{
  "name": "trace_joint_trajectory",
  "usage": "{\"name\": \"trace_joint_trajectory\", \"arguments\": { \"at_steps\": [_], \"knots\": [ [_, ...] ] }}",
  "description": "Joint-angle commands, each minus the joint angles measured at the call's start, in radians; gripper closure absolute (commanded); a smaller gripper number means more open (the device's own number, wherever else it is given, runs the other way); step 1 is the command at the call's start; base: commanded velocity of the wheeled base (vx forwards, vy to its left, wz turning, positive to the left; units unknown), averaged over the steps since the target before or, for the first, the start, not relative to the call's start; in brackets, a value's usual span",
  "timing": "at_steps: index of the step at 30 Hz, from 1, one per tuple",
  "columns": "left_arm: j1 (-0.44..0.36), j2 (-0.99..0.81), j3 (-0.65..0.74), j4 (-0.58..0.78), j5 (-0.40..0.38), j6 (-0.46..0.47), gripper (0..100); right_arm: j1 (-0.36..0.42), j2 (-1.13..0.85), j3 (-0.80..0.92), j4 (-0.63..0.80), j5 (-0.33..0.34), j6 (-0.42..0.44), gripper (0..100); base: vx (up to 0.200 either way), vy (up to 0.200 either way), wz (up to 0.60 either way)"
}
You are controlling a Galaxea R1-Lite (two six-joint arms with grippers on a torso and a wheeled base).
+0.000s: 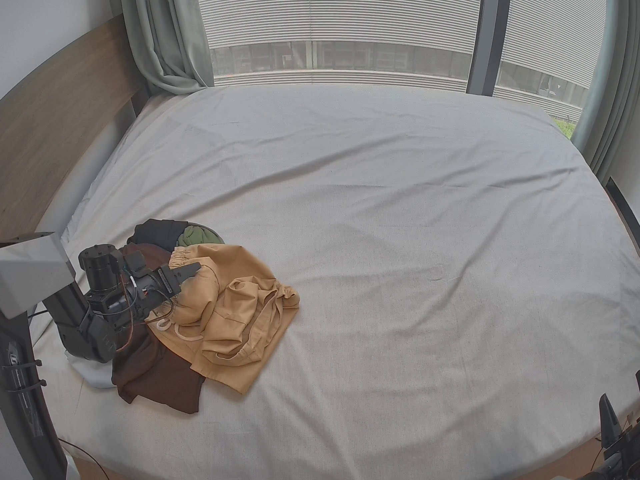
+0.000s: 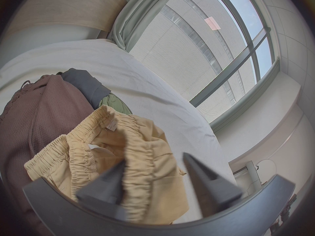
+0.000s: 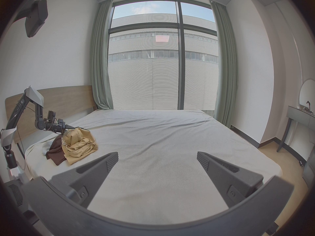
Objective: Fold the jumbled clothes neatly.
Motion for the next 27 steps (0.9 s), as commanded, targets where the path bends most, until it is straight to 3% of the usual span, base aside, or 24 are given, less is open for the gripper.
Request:
{"name": "trace_joint_trajectory", "arguments": {
  "at_steps": [1, 11, 18, 27],
  "knots": [
    [-0.002, 0.012, 0.008, -0.002, -0.001, 0.002, 100, 0.000, -0.016, 0.018, 0.000, 0.000, 0.000, 0, 0.000, 0.000, 0.00],
    [-0.025, -0.002, 0.034, -0.059, -0.004, -0.010, 100, 0.000, -0.016, 0.018, 0.000, 0.000, 0.000, 0, 0.000, 0.000, 0.00],
    [-0.085, -0.126, 0.063, -0.076, -0.013, -0.216, 100, 0.000, -0.016, 0.018, 0.000, 0.000, 0.001, 0, 0.000, 0.000, 0.00],
    [-0.130, -0.204, 0.042, -0.076, -0.013, -0.322, 100, 0.000, -0.016, 0.018, 0.000, 0.000, 0.001, 0, 0.000, 0.000, 0.00]
  ]
}}
